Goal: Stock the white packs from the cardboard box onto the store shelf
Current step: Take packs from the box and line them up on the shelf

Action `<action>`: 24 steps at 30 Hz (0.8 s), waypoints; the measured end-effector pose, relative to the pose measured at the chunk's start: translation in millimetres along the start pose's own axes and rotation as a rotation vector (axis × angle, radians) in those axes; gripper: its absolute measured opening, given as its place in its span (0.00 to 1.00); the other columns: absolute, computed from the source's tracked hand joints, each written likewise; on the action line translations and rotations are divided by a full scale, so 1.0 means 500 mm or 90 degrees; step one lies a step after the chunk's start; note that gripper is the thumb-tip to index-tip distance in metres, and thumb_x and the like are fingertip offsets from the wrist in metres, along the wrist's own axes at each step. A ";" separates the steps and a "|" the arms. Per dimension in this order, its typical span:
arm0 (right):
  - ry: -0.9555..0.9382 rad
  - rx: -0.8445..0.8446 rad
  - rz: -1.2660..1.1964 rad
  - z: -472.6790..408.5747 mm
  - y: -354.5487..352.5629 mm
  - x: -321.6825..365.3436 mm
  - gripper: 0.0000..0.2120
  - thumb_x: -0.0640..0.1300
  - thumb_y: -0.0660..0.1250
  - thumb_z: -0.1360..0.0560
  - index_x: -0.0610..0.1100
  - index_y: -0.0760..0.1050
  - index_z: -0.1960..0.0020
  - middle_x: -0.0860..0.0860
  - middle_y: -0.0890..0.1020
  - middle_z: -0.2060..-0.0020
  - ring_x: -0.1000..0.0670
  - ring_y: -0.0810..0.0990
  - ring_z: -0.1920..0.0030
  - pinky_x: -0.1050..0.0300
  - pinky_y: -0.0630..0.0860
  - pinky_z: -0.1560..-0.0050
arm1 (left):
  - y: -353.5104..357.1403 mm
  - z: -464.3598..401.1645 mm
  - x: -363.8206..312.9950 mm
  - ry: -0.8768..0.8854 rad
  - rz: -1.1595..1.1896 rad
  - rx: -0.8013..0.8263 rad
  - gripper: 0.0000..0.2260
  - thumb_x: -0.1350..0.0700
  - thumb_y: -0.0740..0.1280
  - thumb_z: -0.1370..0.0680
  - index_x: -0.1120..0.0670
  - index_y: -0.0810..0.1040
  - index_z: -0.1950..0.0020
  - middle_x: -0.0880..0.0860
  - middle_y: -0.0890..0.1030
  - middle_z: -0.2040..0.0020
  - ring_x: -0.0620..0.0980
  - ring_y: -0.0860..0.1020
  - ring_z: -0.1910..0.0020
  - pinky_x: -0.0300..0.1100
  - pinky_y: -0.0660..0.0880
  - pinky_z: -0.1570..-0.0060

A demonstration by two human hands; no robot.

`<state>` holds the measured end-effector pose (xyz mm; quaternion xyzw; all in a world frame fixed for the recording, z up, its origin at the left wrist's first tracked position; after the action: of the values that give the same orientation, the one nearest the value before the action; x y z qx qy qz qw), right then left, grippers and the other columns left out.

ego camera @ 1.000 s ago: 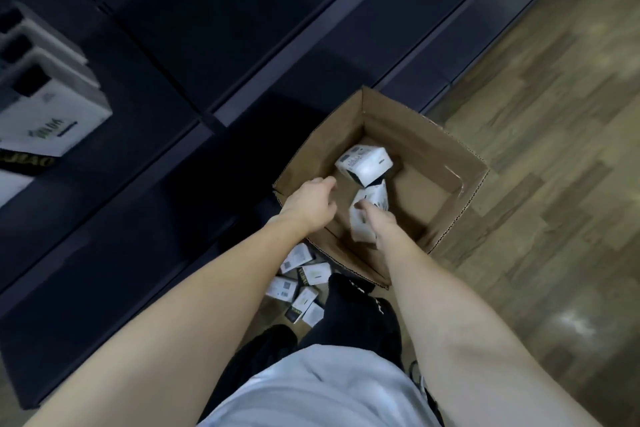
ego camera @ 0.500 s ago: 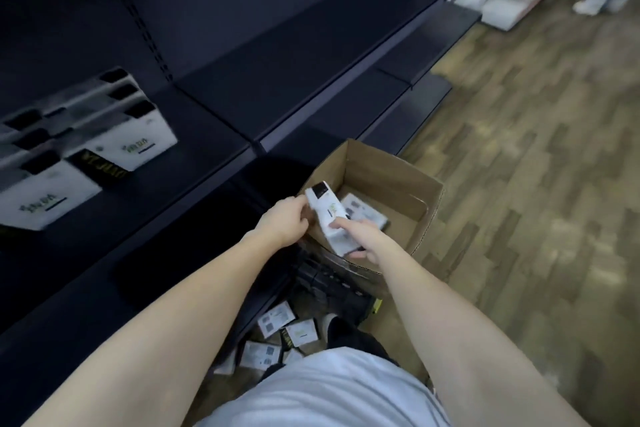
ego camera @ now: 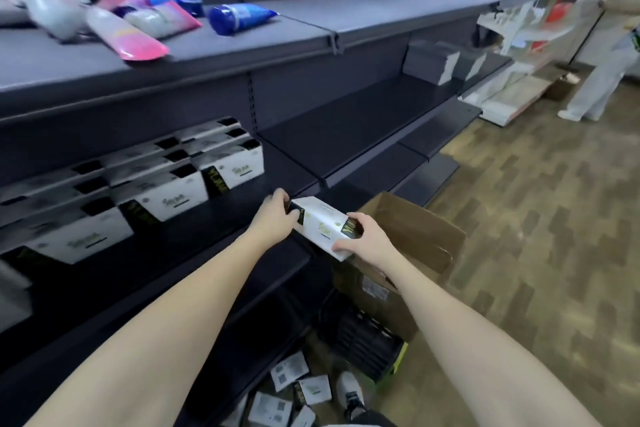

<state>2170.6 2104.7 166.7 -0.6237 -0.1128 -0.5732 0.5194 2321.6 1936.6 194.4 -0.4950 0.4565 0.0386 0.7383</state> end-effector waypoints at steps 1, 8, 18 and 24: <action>-0.041 0.004 0.034 0.003 0.014 0.024 0.41 0.52 0.78 0.38 0.51 0.67 0.28 0.55 0.72 0.38 0.53 0.74 0.41 0.53 0.76 0.40 | -0.024 0.005 0.011 -0.029 0.020 -0.007 0.18 0.48 0.64 0.20 0.55 0.68 0.34 0.55 0.73 0.37 0.50 0.73 0.46 0.43 0.70 0.49; -0.332 0.023 0.201 0.025 0.117 0.185 0.45 0.53 0.75 0.40 0.49 0.64 0.26 0.57 0.69 0.35 0.55 0.66 0.34 0.61 0.67 0.37 | -0.179 0.068 0.096 -0.206 0.340 -0.028 0.28 0.34 0.65 0.24 0.50 0.68 0.31 0.50 0.74 0.36 0.54 0.76 0.40 0.52 0.78 0.45; -0.547 0.070 0.295 0.053 0.230 0.340 0.48 0.54 0.74 0.37 0.50 0.55 0.23 0.56 0.61 0.30 0.54 0.59 0.29 0.54 0.73 0.36 | -0.334 0.193 0.217 -0.207 0.537 -0.075 0.32 0.39 0.80 0.37 0.51 0.80 0.38 0.51 0.84 0.43 0.53 0.80 0.40 0.52 0.78 0.41; -0.598 0.104 0.328 0.067 0.283 0.376 0.52 0.51 0.76 0.37 0.48 0.51 0.21 0.53 0.59 0.29 0.52 0.60 0.28 0.55 0.73 0.36 | -0.392 0.276 0.232 -0.203 0.572 -0.059 0.20 0.57 0.75 0.28 0.59 0.80 0.37 0.55 0.84 0.43 0.54 0.80 0.40 0.49 0.76 0.37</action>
<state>2354.4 1983.8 256.2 -0.7778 -0.2204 -0.0762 0.5837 2576.3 1897.0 261.0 -0.2690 0.5038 0.4498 0.6866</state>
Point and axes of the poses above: each hand's wrist, its own z-axis away from the middle knuckle, its own y-axis out of the palm, x = y × z, the point moved 3 cm from there along -z, towards the middle knuckle
